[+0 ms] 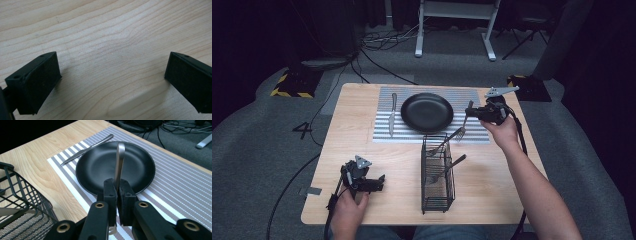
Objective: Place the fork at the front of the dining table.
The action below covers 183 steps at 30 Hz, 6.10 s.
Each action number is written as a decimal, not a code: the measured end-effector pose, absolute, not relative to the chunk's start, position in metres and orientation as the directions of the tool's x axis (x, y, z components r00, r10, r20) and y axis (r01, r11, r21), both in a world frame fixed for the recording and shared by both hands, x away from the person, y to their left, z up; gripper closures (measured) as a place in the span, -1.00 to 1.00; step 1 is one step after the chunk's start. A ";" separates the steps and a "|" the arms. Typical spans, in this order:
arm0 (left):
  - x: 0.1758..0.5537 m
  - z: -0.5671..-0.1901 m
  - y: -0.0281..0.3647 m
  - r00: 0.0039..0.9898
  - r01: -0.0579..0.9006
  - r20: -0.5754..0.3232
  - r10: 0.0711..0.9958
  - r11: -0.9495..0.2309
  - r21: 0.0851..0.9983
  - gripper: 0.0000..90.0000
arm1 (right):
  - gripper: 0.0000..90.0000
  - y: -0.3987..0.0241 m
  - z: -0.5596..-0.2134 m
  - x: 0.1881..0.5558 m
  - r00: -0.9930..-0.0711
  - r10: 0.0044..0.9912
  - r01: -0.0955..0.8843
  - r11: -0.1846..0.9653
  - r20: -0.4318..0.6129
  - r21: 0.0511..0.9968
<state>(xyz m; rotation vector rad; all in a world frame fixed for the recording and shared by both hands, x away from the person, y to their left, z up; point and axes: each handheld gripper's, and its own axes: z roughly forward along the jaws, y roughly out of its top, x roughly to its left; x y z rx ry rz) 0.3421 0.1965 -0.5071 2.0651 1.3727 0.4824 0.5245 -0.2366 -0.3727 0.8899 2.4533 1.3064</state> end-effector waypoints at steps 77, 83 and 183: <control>0.342 -0.507 0.197 0.396 0.697 -0.029 0.918 -0.280 0.661 -1.00 | 0.08 -0.265 -0.442 0.546 -0.561 0.813 0.670 0.338 0.153 0.662; 0.342 -0.507 0.197 0.396 0.697 -0.029 0.918 -0.280 0.661 -1.00 | -0.01 -0.241 -0.460 0.536 -0.589 0.788 0.689 0.375 0.177 0.620; 0.340 -0.507 0.196 0.393 0.701 -0.032 0.919 -0.277 0.657 -0.99 | 0.41 -0.257 -0.463 0.486 -0.667 0.745 0.623 0.546 0.016 0.560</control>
